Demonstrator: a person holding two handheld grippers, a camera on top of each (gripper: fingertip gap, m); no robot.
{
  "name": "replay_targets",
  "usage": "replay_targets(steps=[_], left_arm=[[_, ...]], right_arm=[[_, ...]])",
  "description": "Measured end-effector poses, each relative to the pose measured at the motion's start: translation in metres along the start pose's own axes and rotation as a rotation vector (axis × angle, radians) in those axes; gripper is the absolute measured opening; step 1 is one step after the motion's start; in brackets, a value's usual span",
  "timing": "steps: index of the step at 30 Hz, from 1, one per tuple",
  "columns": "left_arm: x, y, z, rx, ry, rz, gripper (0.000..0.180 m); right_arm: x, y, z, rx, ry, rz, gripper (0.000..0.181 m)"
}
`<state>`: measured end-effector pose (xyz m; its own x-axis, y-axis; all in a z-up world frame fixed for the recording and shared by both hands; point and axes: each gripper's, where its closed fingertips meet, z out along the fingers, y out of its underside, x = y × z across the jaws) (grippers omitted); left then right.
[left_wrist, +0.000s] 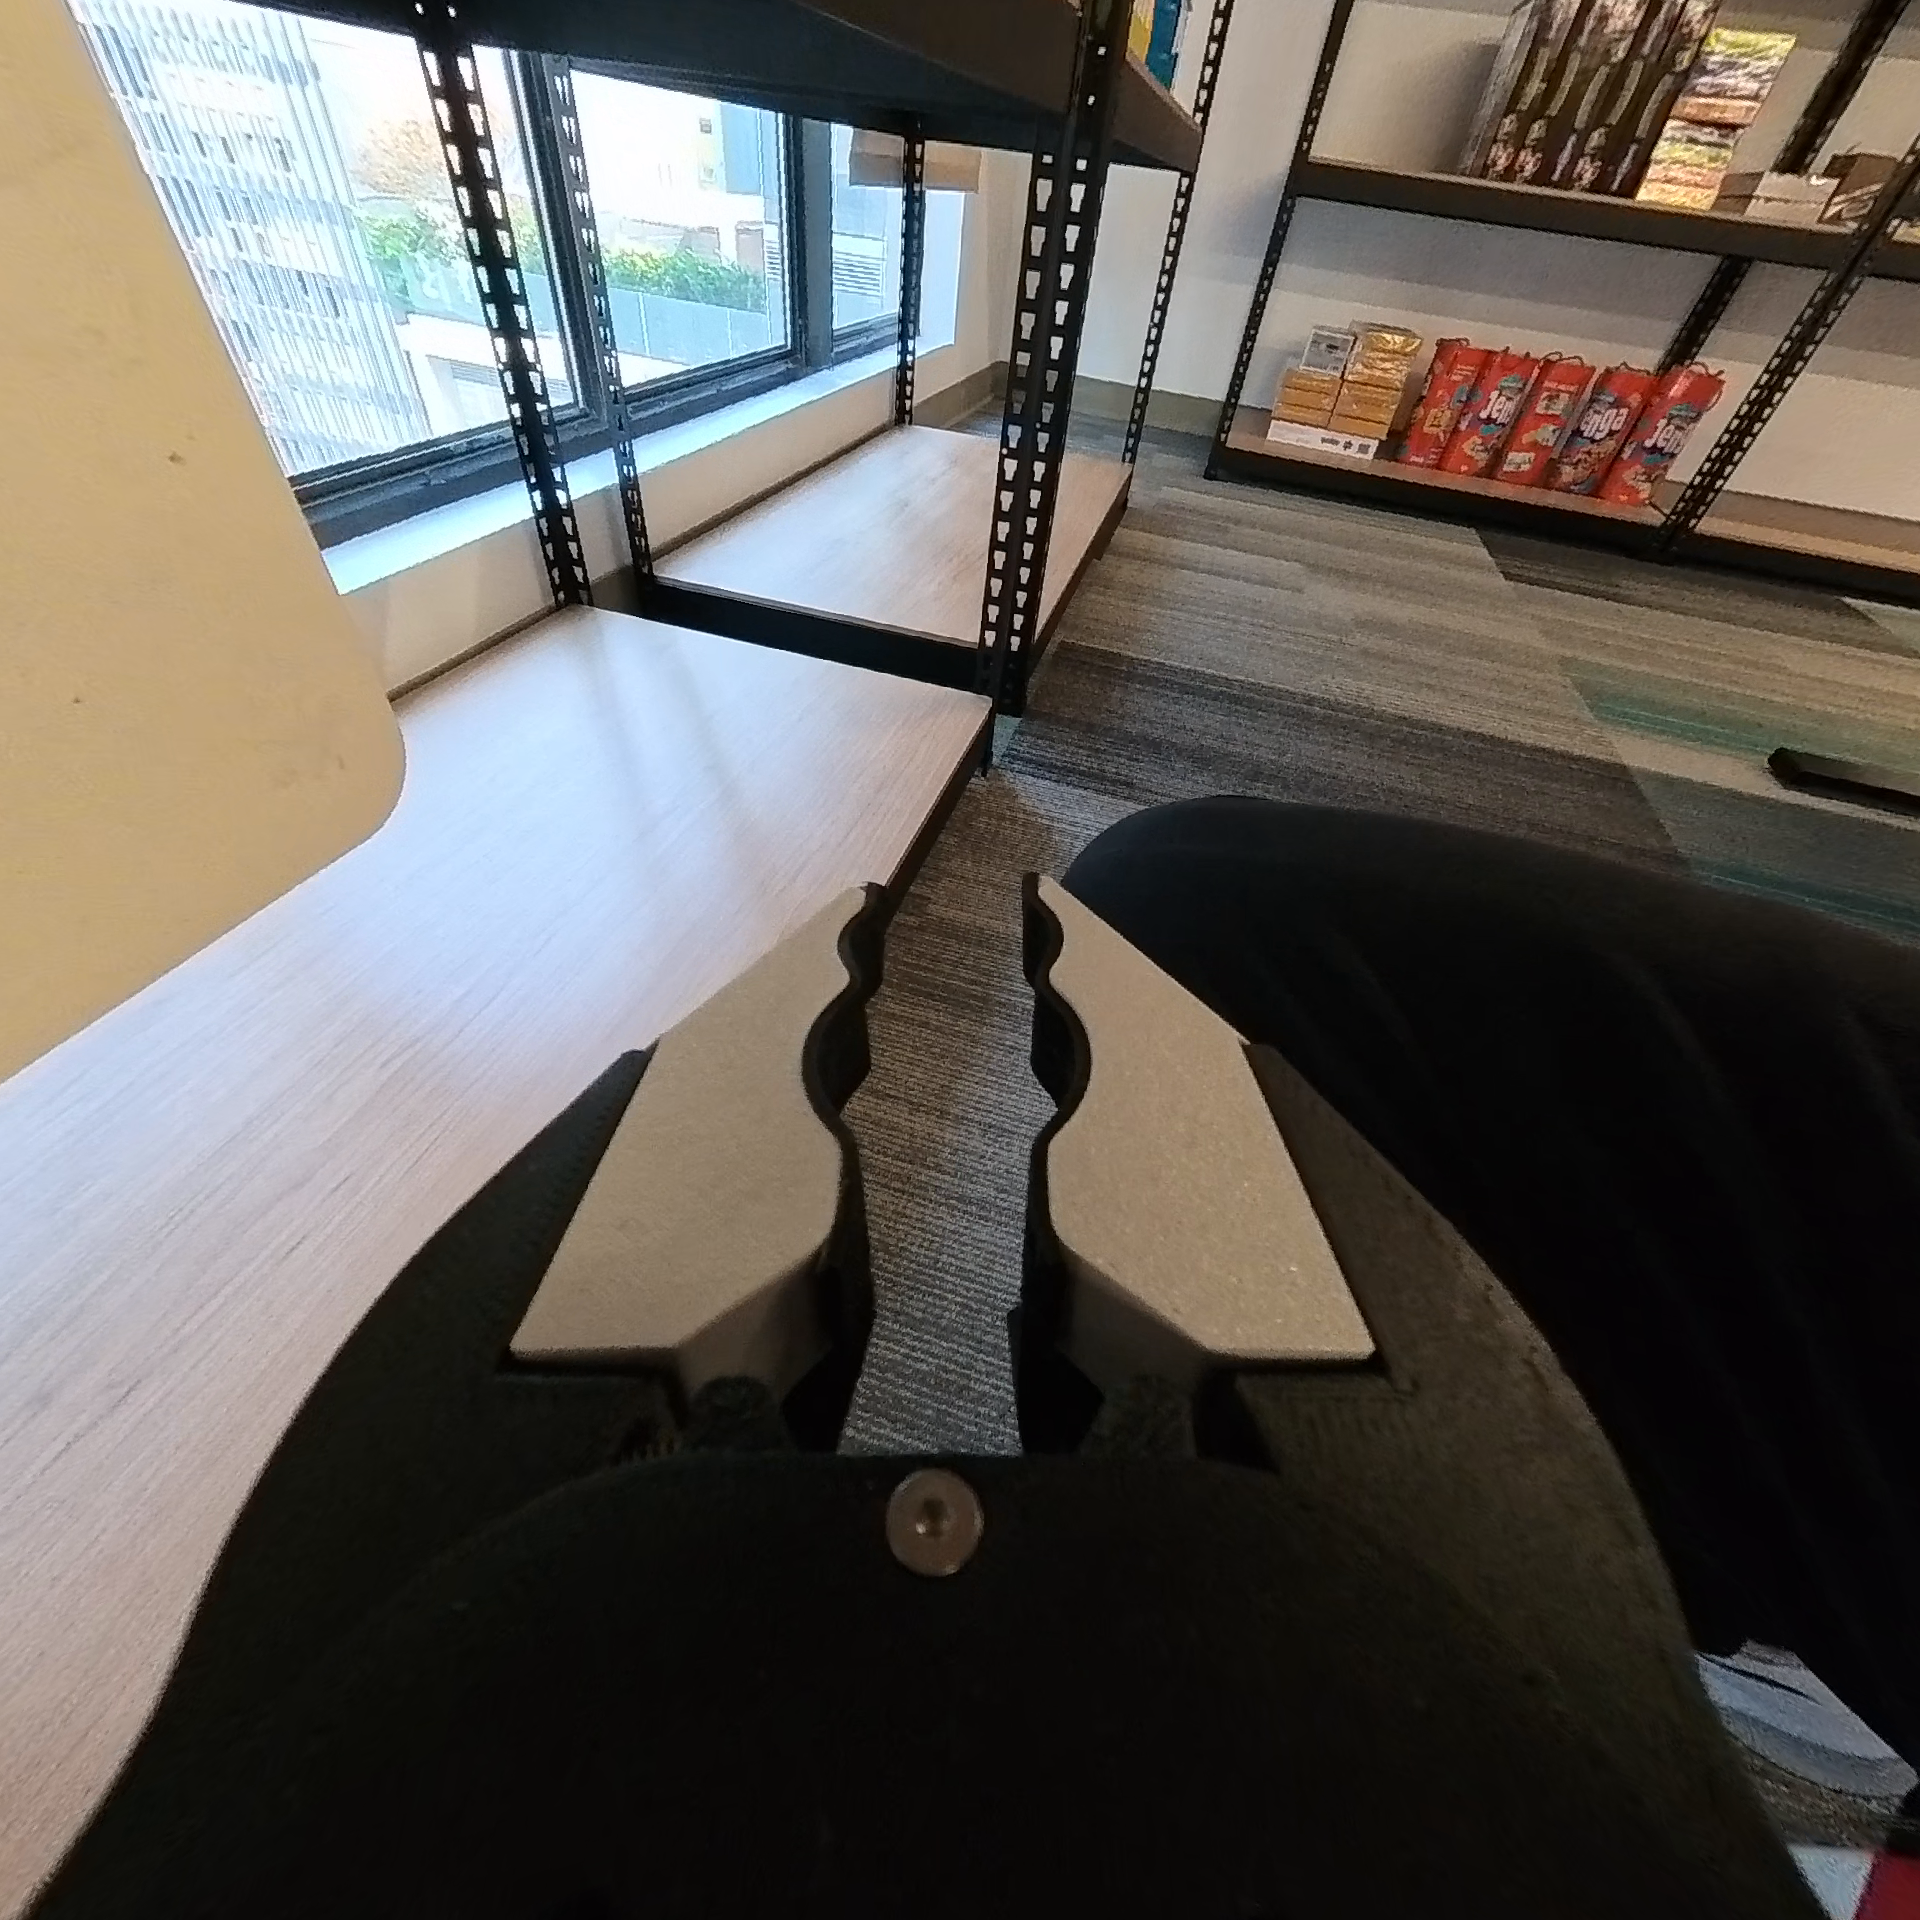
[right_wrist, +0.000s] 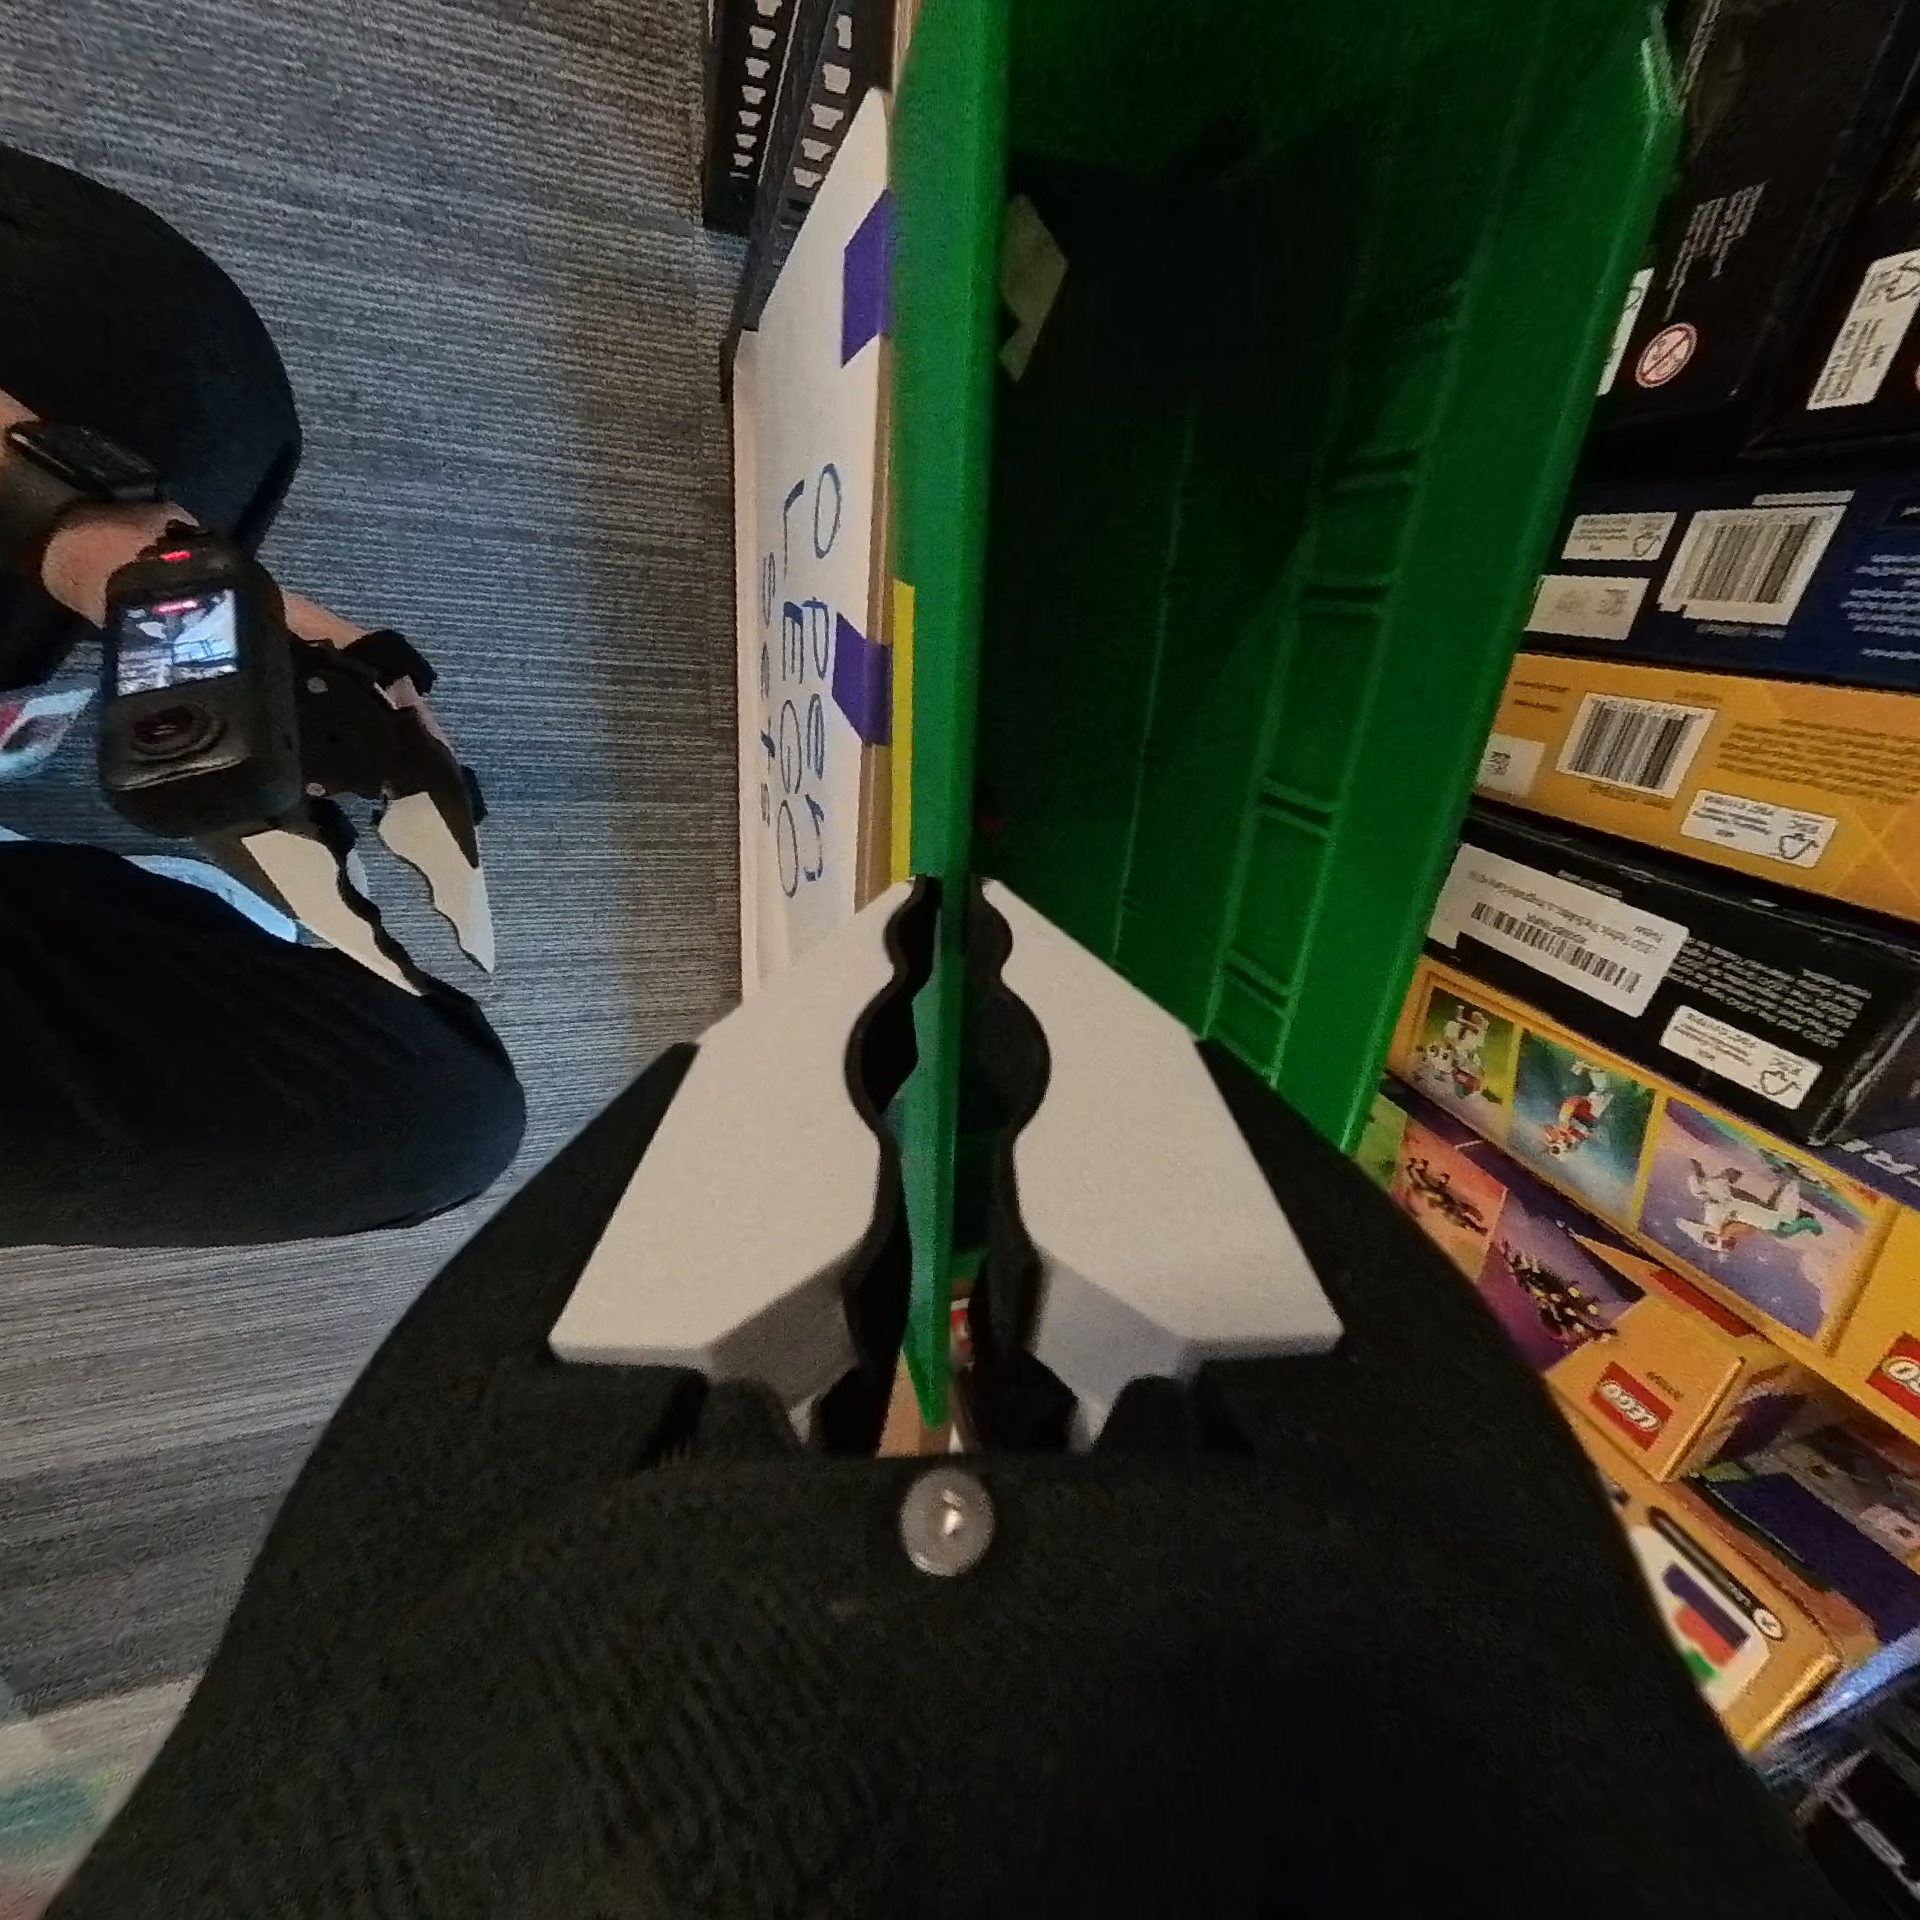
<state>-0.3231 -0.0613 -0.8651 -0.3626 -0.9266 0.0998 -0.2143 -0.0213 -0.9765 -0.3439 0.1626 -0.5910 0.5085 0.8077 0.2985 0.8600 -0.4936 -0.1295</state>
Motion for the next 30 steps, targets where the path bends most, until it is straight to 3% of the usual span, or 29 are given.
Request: replay_targets(steps=[12,23,27,30], left_arm=[[-0.002,-0.001,0.003,-0.003,-0.004,0.002,0.024],[0.001,0.004,0.002,-0.02,-0.004,0.007,0.024],[0.003,0.008,-0.002,-0.04,-0.007,0.01,0.025],[0.007,0.014,-0.012,-0.08,-0.02,0.02,0.026]], right_arm=[[0.001,0.009,-0.001,-0.064,-0.047,0.196,0.004],[0.003,0.008,-0.004,-0.044,0.011,0.119,0.009],[0.016,0.009,-0.033,0.114,0.189,0.081,0.03],[0.009,0.018,-0.076,0.414,0.353,0.087,0.043]])
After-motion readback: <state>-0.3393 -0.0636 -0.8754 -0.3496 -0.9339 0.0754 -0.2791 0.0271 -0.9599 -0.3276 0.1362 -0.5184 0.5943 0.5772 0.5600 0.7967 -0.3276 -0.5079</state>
